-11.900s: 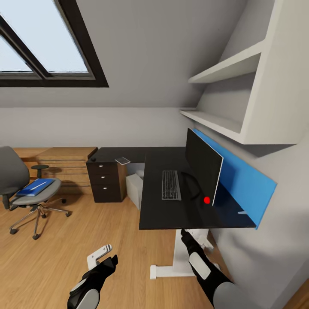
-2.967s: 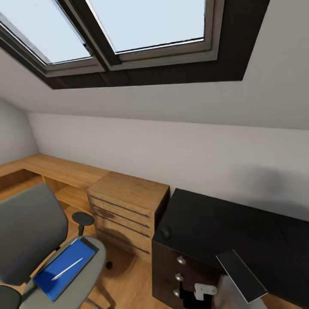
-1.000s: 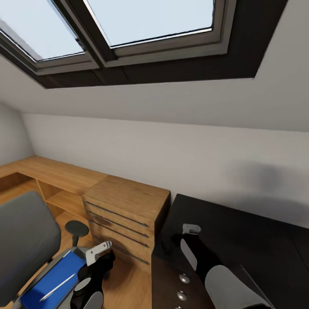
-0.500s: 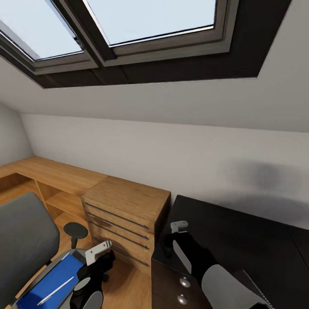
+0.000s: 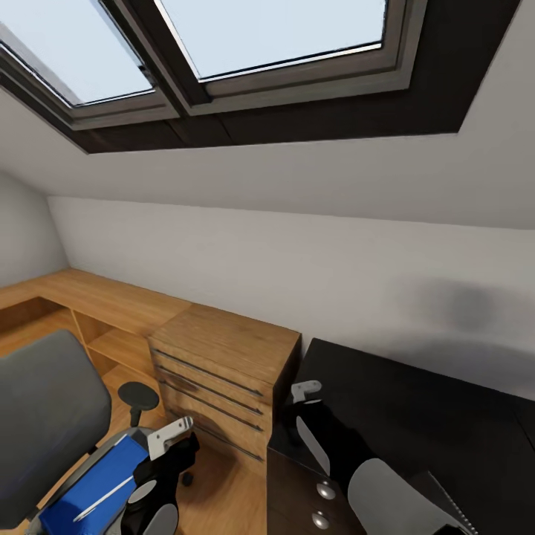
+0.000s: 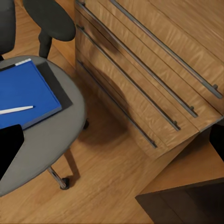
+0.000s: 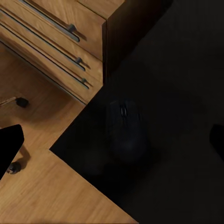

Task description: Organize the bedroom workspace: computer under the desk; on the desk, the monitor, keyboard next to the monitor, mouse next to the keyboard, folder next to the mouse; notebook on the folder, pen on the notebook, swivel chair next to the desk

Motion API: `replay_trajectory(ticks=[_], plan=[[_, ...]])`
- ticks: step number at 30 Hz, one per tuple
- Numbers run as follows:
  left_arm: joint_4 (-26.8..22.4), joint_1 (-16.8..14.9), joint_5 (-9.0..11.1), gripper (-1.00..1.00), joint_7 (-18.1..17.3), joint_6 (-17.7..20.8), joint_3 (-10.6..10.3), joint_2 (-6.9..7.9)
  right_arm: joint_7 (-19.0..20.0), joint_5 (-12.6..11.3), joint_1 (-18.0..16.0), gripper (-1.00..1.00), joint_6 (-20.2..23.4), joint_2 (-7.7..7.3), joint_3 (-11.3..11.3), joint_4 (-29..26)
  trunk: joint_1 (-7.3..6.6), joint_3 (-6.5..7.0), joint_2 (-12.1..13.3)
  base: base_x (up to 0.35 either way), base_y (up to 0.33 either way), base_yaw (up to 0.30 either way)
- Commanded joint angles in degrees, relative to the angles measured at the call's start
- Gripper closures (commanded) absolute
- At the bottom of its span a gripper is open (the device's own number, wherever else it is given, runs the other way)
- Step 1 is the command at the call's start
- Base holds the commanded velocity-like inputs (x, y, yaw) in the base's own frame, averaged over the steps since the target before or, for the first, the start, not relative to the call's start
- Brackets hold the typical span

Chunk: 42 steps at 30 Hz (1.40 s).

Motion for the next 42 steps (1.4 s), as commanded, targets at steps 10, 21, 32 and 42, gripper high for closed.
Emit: replay_trajectory(ticks=[10, 21, 32, 42], plan=[[-0.1, -0.1, 0.2, -1.0, 0.3, 0.2, -0.1, 0.06, -0.4, -0.6, -0.1, -1.0, 0.1, 0.0, 0.1, 0.1, 0.02, -0.11, -0.1, 0.095, 0.0, 0.004], [-3.7, -0.1, 0.1, -1.0, 0.6, 0.0, -0.4, -0.04, -0.5, 0.2, -0.1, -1.0, -7.5, 0.0, 0.6, 6.7, 0.24, -0.29, -0.5, 0.123, 0.0, 0.0], [-4.4, -0.1, 0.2, -1.0, 0.7, 0.0, -0.4, -0.11, -0.5, 4.0, -0.1, -1.0, -17.1, 0.0, 0.7, 12.3, 2.66, -2.27, -4.9, 0.001, 0.0, 0.0], [-4.4, -0.1, 0.2, -1.0, 0.7, 0.0, -0.4, -0.05, -0.6, 4.3, -0.1, -1.0, -17.0, 0.0, 0.6, 12.4, 4.86, -4.06, -8.9, 0.0, 0.0, 0.0]])
